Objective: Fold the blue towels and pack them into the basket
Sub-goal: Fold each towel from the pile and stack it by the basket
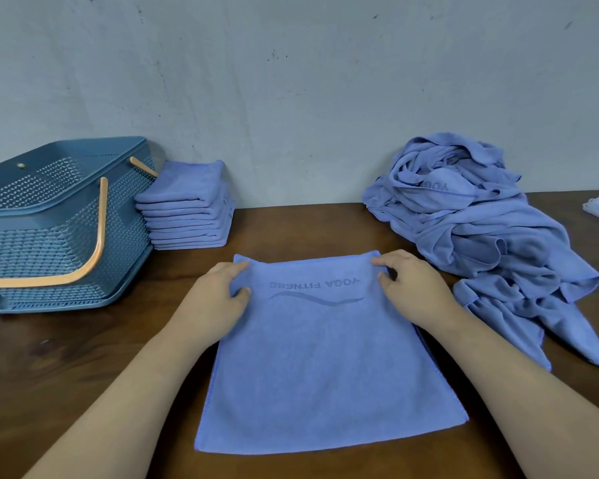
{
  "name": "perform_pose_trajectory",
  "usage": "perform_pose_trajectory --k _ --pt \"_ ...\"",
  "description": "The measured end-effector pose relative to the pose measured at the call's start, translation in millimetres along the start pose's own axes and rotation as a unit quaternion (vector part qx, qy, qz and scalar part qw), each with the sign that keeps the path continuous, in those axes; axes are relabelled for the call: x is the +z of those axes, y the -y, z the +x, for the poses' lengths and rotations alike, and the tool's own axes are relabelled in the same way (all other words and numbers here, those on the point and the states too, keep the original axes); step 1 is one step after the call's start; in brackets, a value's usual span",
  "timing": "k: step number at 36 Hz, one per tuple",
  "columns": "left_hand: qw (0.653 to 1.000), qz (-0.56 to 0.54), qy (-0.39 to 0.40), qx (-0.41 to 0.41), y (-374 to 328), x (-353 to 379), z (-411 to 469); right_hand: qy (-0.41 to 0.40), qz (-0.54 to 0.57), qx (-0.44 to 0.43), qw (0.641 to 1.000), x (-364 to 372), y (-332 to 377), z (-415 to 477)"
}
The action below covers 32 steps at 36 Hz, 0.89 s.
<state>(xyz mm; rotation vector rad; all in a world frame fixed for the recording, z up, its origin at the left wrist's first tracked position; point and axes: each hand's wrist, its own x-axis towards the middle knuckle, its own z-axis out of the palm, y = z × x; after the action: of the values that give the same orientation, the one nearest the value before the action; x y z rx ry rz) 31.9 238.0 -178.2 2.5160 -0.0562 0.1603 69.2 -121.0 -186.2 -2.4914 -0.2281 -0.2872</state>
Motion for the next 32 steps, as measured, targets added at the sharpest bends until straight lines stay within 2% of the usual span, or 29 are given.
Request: perform_pose_trajectory --k 4,6,13,16,19,24,32 --pt "0.988 0.156 -0.022 0.003 3 3 -1 -0.001 -0.009 -0.004 1.000 0 0 0" --pt "0.984 0.180 -0.003 -0.005 5 2 -2 0.000 -0.013 -0.006 1.000 1 -1 1" --pt "0.980 0.182 0.080 -0.022 11 5 -3 -0.002 -0.015 -0.014 1.000 3 -2 2" --pt "0.977 0.189 0.091 -0.021 10 5 -3 -0.036 0.002 -0.016 0.999 0 -1 6" --pt "0.976 0.192 0.097 -0.019 11 6 -2 -0.062 -0.013 -0.029 0.998 -4 5 12" --pt "0.975 0.200 0.091 -0.016 14 8 -2 0.003 -0.106 -0.021 0.994 2 8 8" --pt "0.980 0.186 0.068 -0.016 21 9 2 0.007 -0.134 -0.022 0.991 5 9 7"
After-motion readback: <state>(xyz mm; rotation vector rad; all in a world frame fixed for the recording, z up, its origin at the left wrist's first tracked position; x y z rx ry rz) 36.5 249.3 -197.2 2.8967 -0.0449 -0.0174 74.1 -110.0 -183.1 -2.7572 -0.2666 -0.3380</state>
